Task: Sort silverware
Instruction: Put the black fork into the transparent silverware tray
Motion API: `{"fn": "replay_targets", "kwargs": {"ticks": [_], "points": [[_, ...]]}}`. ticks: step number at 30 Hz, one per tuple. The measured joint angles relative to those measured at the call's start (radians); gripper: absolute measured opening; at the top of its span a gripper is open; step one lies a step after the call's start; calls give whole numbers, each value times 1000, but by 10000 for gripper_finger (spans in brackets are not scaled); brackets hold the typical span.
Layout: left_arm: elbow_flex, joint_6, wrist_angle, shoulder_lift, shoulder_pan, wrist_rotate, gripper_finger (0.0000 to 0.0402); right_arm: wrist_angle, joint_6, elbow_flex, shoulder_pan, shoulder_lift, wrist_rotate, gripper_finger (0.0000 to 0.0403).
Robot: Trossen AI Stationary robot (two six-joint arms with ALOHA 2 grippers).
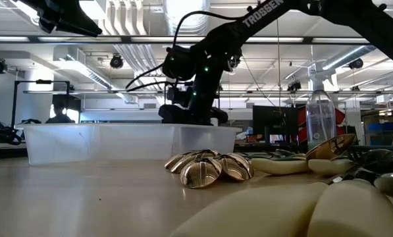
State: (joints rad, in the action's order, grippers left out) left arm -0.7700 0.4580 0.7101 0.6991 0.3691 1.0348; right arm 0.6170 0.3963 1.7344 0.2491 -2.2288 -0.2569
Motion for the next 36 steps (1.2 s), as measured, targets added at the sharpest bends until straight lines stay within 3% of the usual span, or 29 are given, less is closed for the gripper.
{"fn": "replay_targets", "kwargs": {"ticks": [4,8,11,16,20,23,29,36], "points": [[0,0,1,0,0,0,119,9,-33,0,-4,31,-20,149],[0,1,8,-3,0,-7,119,45,-77,0,2,95,-51,180],[0,4,14,-8,0,-32,119,120,-178,1,4,156,-48,181],[0,32,76,-14,0,-95,119,400,-401,-15,-19,252,-23,169],[9,156,160,-3,0,-132,119,507,-531,-123,-22,331,58,156],[47,222,167,8,0,-145,119,468,-603,-236,-19,391,147,146],[140,304,144,35,0,-211,119,292,-694,-446,-9,428,190,120],[160,364,138,47,0,-216,119,104,-734,-569,0,400,208,97]]}}
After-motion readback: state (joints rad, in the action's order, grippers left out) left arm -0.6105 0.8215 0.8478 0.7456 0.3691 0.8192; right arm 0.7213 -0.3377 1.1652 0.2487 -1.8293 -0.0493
